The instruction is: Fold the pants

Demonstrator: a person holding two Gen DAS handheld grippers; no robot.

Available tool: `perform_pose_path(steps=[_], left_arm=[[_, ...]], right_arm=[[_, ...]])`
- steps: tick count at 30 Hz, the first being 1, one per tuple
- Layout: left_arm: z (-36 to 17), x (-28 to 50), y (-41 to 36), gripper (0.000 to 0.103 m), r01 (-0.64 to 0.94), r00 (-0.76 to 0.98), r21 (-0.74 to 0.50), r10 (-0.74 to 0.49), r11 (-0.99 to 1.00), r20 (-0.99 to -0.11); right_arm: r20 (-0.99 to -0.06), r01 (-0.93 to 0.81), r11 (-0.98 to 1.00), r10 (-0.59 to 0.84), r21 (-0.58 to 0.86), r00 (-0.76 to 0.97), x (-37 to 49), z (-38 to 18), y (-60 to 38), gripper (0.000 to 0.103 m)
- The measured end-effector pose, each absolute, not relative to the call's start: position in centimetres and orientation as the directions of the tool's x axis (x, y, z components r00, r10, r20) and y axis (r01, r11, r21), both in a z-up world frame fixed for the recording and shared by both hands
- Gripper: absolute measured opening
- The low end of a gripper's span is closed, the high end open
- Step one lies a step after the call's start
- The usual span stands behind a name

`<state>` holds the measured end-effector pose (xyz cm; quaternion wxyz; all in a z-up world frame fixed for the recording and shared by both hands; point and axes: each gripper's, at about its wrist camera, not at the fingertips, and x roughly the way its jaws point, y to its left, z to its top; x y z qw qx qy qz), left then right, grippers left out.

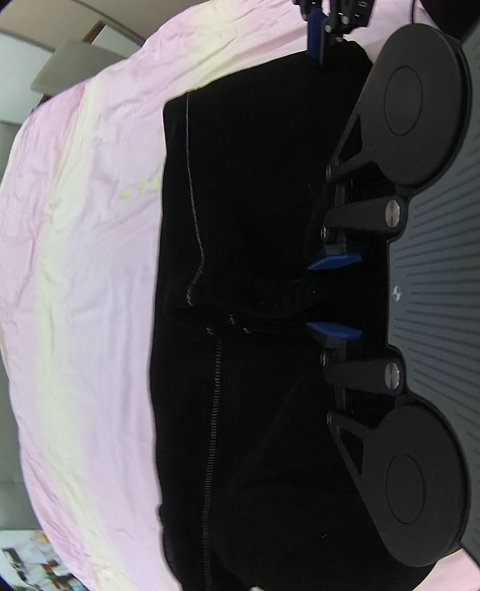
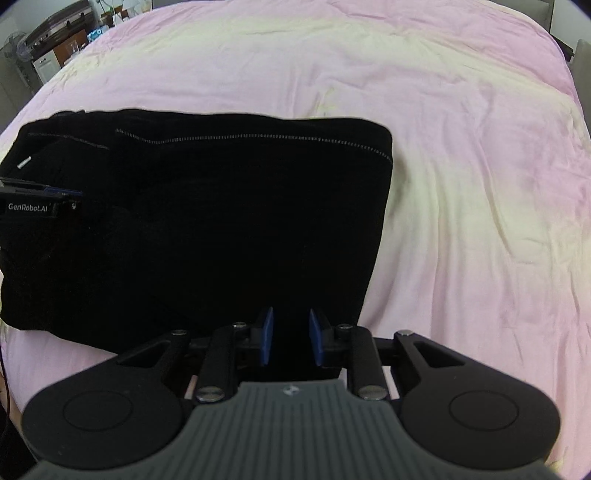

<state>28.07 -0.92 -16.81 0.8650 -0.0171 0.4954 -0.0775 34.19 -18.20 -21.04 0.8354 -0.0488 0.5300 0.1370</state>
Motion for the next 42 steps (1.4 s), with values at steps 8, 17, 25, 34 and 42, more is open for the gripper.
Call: perform_pose_path(steps=[8, 17, 25, 34, 42], left_arm=[[-13.3, 25.6, 1.7, 0.040, 0.102, 0.553, -0.124, -0.159, 0.987, -0.818], [-10.2, 23.2, 10.3, 0.048, 0.028, 0.556, -0.125, -0.119, 0.992, -0.823], [-8.5, 21.9, 20.7, 0.059, -0.104, 0.542, -0.133, -0.056, 0.986, -0.839], [-11.4, 20.6, 30.2, 0.069, -0.338, 0.544, -0.321, -0.094, 0.885, -0.834], [-16.2, 20.3, 33.8, 0.070, -0.480, 0.560, -0.480, -0.164, 0.735, -0.812]], right_arm=[[-0.895, -0.349, 0.937, 0.166, 0.013, 0.413, 34.8, -18.3, -15.8, 0.020], [-0.887, -0.540, 0.841, 0.242, -0.009, 0.393, 34.6, -16.5, -9.3, 0.020], [-0.881, -0.680, 0.733, 0.304, -0.027, 0.363, 35.9, -15.0, -2.5, 0.019], [-0.908, -0.768, 0.629, 0.243, -0.120, 0.341, 39.7, -15.9, 3.3, 0.020], [-0.950, -0.799, 0.591, 0.174, -0.110, 0.260, 42.5, -17.5, 4.3, 0.020]])
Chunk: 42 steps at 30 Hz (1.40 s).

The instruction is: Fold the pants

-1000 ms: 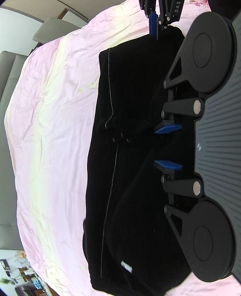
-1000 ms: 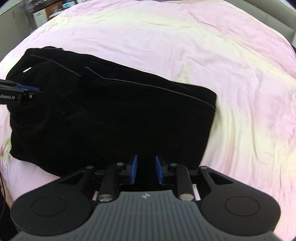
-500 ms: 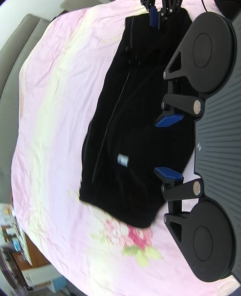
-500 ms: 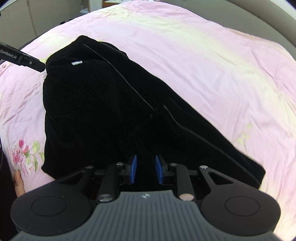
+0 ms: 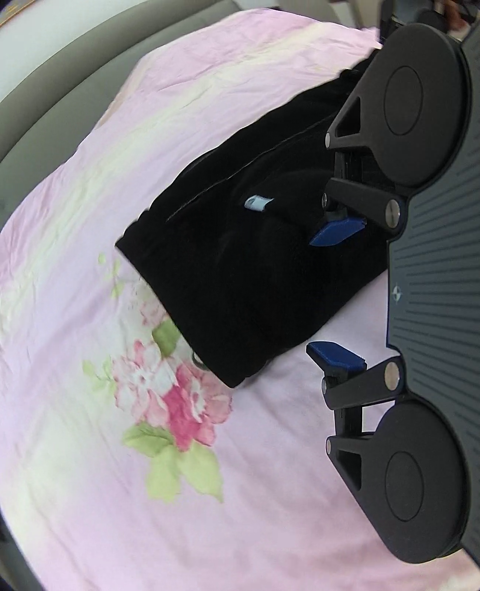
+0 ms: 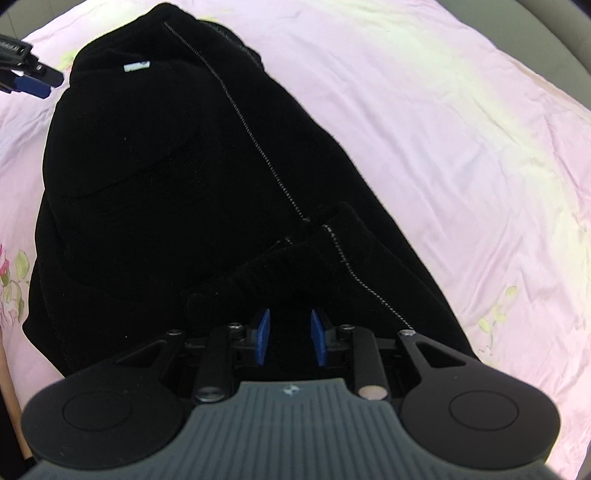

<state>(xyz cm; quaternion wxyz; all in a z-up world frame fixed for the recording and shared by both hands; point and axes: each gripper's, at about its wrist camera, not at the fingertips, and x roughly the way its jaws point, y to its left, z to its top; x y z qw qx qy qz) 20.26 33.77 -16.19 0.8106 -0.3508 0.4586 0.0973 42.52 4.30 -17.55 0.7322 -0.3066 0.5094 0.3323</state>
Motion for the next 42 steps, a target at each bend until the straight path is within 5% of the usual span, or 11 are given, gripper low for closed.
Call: perform_pose_path(steps=[16, 29, 42], left_arm=[[-21.2, 23.3, 34.8, 0.089, -0.546, 0.603, -0.538, -0.146, 0.642, -0.785], [-15.8, 21.8, 31.6, 0.048, -0.433, 0.682, -0.448, -0.041, 0.782, -0.731], [-3.5, 21.5, 18.3, 0.044, -0.054, 0.818, -0.149, -0.041, 0.987, -0.573]], right_arm=[[-0.987, -0.899, 0.437, 0.140, -0.006, 0.075, 46.1, -20.5, 9.0, 0.016], [-0.990, -0.900, 0.436, 0.117, -0.021, 0.079, 46.5, -20.3, 11.2, 0.016], [-0.969, -0.836, 0.547, 0.183, -0.042, 0.168, 42.7, -18.2, 10.6, 0.017]])
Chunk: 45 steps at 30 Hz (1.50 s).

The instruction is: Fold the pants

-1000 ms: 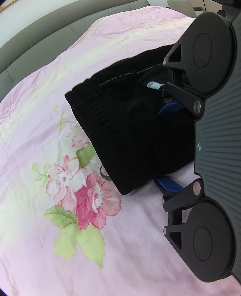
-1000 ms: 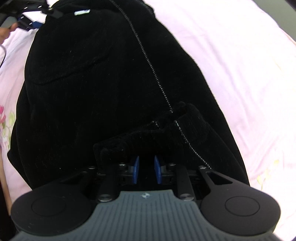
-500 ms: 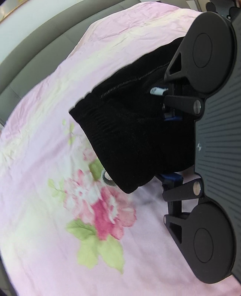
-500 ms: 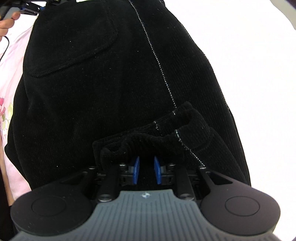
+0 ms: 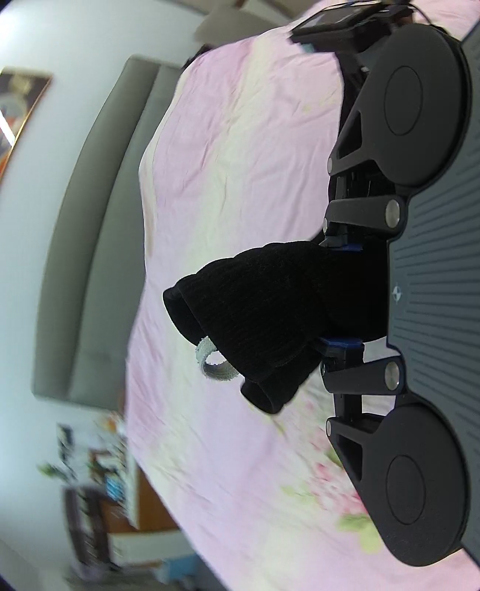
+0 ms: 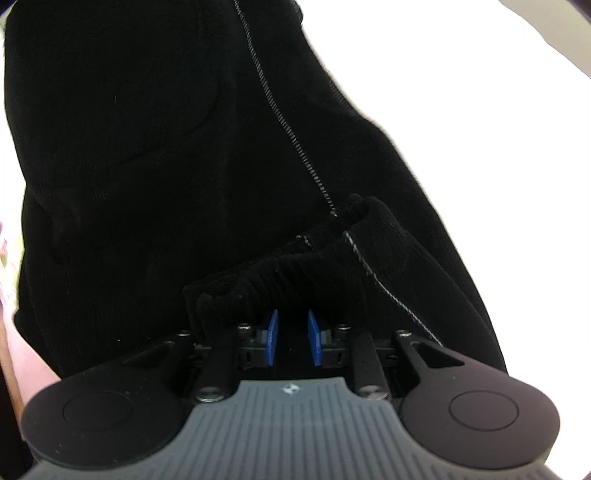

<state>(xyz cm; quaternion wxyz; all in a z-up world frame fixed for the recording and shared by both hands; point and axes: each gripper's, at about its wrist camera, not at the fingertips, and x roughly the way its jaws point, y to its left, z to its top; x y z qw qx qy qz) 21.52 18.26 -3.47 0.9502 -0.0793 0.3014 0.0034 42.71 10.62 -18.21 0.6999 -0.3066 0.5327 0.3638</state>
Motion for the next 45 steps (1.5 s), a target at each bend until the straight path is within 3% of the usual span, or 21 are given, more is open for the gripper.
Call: perform_pose_path(steps=[8, 9, 10, 16, 22, 28, 30, 34, 36, 39, 42, 45], left_arm=[[-2.6, 21.7, 4.2, 0.040, 0.193, 0.824, 0.156, -0.074, 0.969, -0.561], [-3.1, 21.6, 2.6, 0.040, 0.220, 0.819, 0.193, -0.074, 0.956, -0.569], [-3.7, 21.5, 0.9, 0.030, 0.252, 0.810, 0.229, -0.076, 0.940, -0.581], [-10.4, 19.8, -8.0, 0.030, 0.443, 0.739, 0.408, -0.067, 0.799, -0.671], [-15.5, 18.3, -10.6, 0.036, 0.511, 0.686, 0.455, -0.028, 0.729, -0.727], [-13.3, 17.8, -7.0, 0.059, 0.563, 0.584, 0.248, -0.168, 0.788, -0.794], [-12.2, 17.5, -5.5, 0.061, 0.561, 0.575, 0.205, -0.199, 0.802, -0.794], [-11.4, 17.6, -2.4, 0.067, 0.534, 0.606, 0.262, -0.147, 0.804, -0.782], [-11.8, 17.9, -1.1, 0.068, 0.512, 0.621, 0.315, -0.091, 0.799, -0.779], [-13.1, 19.0, 1.2, 0.070, 0.510, 0.594, 0.342, -0.036, 0.789, -0.804], [-14.7, 20.0, 3.0, 0.070, 0.521, 0.556, 0.348, -0.001, 0.780, -0.831], [-15.7, 21.3, 4.0, 0.078, 0.532, 0.541, 0.339, -0.004, 0.776, -0.841]], right_arm=[[-0.945, -0.776, 0.631, 0.246, -0.012, 0.214, 40.4, -13.1, 4.0, 0.019], [-0.946, -0.763, 0.647, 0.245, -0.004, 0.213, 40.4, -13.2, 2.2, 0.019], [-0.947, -0.751, 0.660, 0.246, 0.007, 0.208, 40.1, -13.2, 0.8, 0.019], [-0.958, -0.697, 0.716, 0.218, 0.028, 0.186, 37.1, -13.3, -4.9, 0.024], [-0.957, -0.619, 0.779, 0.245, 0.098, 0.156, 34.1, -14.2, -9.2, 0.024], [-0.931, -0.579, 0.797, 0.324, 0.172, 0.169, 32.0, -13.3, -10.8, 0.025], [-0.916, -0.556, 0.806, 0.356, 0.201, 0.185, 32.8, -12.9, -11.1, 0.033], [-0.875, -0.516, 0.811, 0.434, 0.276, 0.216, 34.2, -12.0, -10.6, 0.038], [-0.853, -0.487, 0.817, 0.465, 0.310, 0.237, 35.7, -11.3, -9.5, 0.051], [-0.820, -0.436, 0.823, 0.504, 0.363, 0.269, 36.8, -10.6, -8.1, 0.062], [-0.816, -0.368, 0.837, 0.512, 0.404, 0.269, 38.9, -11.9, -7.0, 0.063], [-0.834, -0.311, 0.862, 0.483, 0.399, 0.267, 39.8, -13.1, -5.6, 0.063]])
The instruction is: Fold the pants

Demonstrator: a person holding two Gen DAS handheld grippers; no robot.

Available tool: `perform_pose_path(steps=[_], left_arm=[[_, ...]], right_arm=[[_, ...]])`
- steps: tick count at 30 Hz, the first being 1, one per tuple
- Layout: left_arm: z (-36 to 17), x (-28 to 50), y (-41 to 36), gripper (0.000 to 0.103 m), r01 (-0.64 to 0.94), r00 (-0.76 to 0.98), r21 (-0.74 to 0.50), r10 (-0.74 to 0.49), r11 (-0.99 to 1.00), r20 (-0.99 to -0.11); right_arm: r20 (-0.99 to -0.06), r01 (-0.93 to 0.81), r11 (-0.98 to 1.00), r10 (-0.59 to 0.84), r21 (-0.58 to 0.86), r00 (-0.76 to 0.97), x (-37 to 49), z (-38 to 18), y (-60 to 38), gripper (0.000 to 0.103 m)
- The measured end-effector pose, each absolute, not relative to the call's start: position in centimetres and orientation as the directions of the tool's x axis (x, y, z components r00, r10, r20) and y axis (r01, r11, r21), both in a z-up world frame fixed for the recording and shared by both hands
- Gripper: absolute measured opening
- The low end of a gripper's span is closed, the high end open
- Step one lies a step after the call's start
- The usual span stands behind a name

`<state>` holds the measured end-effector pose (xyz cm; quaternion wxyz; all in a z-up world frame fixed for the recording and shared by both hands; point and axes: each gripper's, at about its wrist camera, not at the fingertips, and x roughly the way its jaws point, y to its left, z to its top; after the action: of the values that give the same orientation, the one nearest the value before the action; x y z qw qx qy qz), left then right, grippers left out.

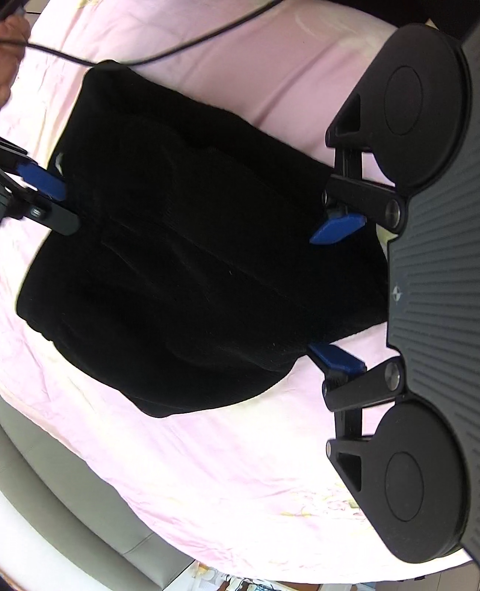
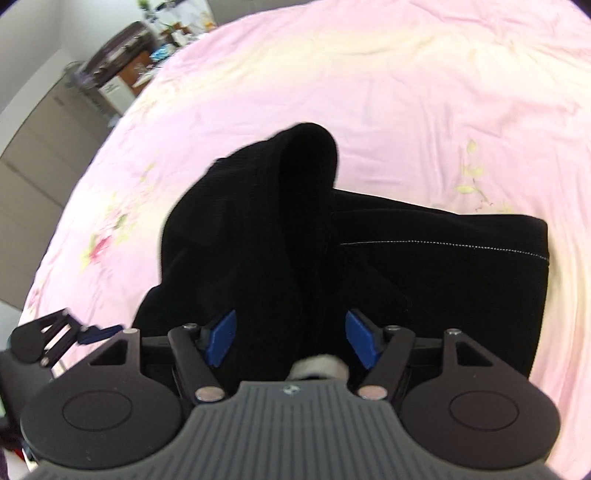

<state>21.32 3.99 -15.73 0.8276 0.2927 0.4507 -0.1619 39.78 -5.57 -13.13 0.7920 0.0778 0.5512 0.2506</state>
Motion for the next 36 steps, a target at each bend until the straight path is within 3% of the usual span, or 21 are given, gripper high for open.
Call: perform_pose_path(steps=[4, 6, 7, 9, 10, 14, 22, 31, 32, 33, 36], left_arm=[[-16.8, 22.8, 4.6, 0.078, 0.538, 0.504, 0.286, -0.031, 0.793, -0.863], [-17.1, 23.4, 5.7, 0.072, 0.542, 0.490, 0.256, -0.054, 0.801, -0.870], [-17.2, 23.2, 6.0, 0.059, 0.548, 0.484, 0.236, -0.073, 0.803, -0.872], [-17.1, 22.8, 6.5, 0.038, 0.543, 0.488, 0.216, -0.097, 0.811, -0.867], [-17.0, 22.4, 6.4, 0.022, 0.535, 0.502, 0.223, -0.094, 0.815, -0.860], [-16.1, 21.8, 7.4, 0.012, 0.528, 0.523, 0.207, -0.123, 0.824, -0.843], [-17.5, 23.0, 7.4, 0.011, 0.581, 0.460, 0.195, -0.121, 0.790, -0.879], [-17.1, 26.0, 6.7, 0.015, 0.570, 0.414, 0.162, -0.111, 0.806, -0.903], [-16.4, 26.3, 7.0, 0.018, 0.557, 0.420, 0.144, -0.128, 0.818, -0.898], [-15.8, 26.5, 7.3, 0.019, 0.547, 0.422, 0.121, -0.148, 0.829, -0.894], [-14.3, 27.5, 8.3, 0.026, 0.510, 0.446, 0.056, -0.208, 0.858, -0.871]], right_arm=[[-0.824, -0.219, 0.854, 0.516, 0.472, 0.235, 41.4, -16.1, -5.3, 0.058], [-0.806, -0.221, 0.836, 0.545, 0.502, 0.231, 41.2, -16.0, -5.0, 0.040], [-0.811, -0.233, 0.842, 0.535, 0.487, 0.237, 40.9, -15.6, -4.7, 0.036], [-0.803, -0.278, 0.838, 0.536, 0.469, 0.261, 39.8, -14.0, -4.5, 0.014], [-0.786, -0.298, 0.827, 0.553, 0.477, 0.275, 39.2, -13.0, -4.4, 0.012], [-0.765, -0.326, 0.815, 0.570, 0.479, 0.299, 35.5, -9.7, -5.0, 0.010], [-0.765, -0.049, 0.809, 0.572, 0.586, 0.295, 30.0, -15.7, -9.9, 0.009], [-0.784, 0.055, 0.812, 0.541, 0.581, 0.304, 30.4, -20.0, -10.2, 0.015], [-0.781, 0.052, 0.810, 0.543, 0.584, 0.308, 30.4, -19.7, -10.4, 0.020], [-0.781, 0.048, 0.812, 0.541, 0.581, 0.312, 30.4, -19.5, -10.9, 0.033], [-0.773, 0.056, 0.807, 0.540, 0.588, 0.332, 29.9, -18.8, -11.6, 0.056]])
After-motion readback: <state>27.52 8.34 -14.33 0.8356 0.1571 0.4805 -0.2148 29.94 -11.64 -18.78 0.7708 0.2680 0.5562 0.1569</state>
